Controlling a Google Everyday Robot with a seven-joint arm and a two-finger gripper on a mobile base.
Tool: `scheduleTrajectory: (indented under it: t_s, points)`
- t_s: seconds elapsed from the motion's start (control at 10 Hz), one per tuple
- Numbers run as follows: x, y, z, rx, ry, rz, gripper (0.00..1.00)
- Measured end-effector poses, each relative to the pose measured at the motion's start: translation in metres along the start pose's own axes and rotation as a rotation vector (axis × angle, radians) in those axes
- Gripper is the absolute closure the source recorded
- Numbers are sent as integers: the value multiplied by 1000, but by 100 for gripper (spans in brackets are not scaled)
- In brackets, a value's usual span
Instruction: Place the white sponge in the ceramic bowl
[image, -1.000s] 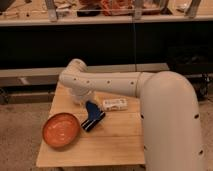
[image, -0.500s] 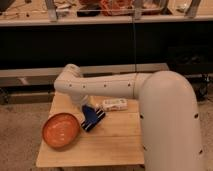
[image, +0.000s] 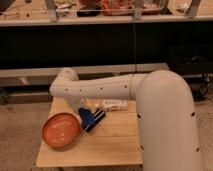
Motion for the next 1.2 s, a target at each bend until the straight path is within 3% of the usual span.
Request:
scheduleTrajectory:
  t_s: [1.2]
  points:
    - [-8, -49, 21, 16, 54, -127, 100]
